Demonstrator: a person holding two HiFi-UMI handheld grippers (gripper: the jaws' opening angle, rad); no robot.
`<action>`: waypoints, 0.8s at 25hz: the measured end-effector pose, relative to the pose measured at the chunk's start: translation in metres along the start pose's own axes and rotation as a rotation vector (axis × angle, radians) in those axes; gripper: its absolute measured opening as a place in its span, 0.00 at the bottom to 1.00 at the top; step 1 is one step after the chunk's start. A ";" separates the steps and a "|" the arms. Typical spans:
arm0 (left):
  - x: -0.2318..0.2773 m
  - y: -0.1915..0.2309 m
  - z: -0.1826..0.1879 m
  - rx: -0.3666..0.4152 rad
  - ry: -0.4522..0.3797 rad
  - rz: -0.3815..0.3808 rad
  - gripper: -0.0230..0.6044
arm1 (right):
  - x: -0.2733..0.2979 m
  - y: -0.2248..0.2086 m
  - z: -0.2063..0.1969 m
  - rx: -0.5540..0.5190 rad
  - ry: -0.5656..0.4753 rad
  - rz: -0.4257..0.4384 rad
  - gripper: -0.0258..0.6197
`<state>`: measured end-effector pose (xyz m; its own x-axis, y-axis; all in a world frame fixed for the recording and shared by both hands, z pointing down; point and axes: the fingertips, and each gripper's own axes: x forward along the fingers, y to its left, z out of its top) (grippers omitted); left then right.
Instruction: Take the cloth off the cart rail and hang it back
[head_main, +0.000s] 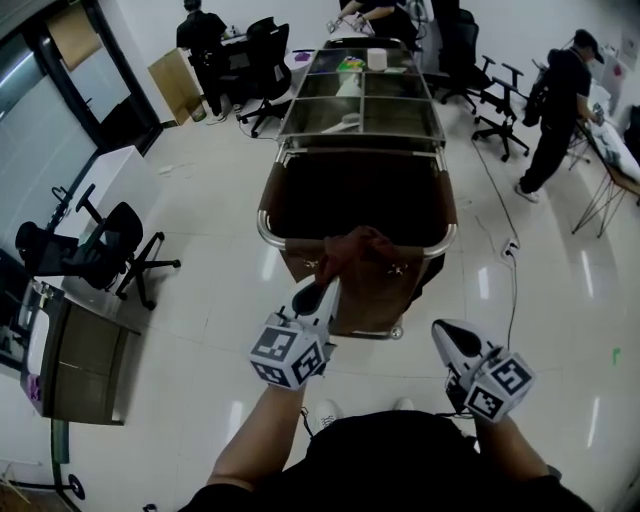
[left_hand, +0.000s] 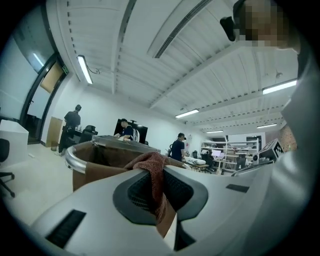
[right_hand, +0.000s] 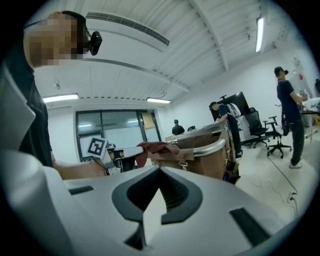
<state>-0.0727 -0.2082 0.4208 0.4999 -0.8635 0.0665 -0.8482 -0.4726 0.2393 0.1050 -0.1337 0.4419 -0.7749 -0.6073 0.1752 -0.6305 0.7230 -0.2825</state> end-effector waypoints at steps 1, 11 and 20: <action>-0.009 -0.001 0.011 0.007 -0.018 0.002 0.07 | 0.003 0.004 0.001 -0.002 -0.001 0.010 0.06; -0.097 -0.004 0.076 0.090 -0.101 0.042 0.07 | 0.042 0.042 0.024 -0.027 -0.037 0.112 0.06; -0.151 -0.001 0.075 0.107 -0.110 0.093 0.07 | 0.065 0.074 0.025 -0.041 -0.029 0.175 0.06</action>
<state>-0.1606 -0.0907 0.3383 0.4008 -0.9158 -0.0240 -0.9067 -0.4003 0.1326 0.0091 -0.1279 0.4091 -0.8717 -0.4799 0.0996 -0.4879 0.8308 -0.2677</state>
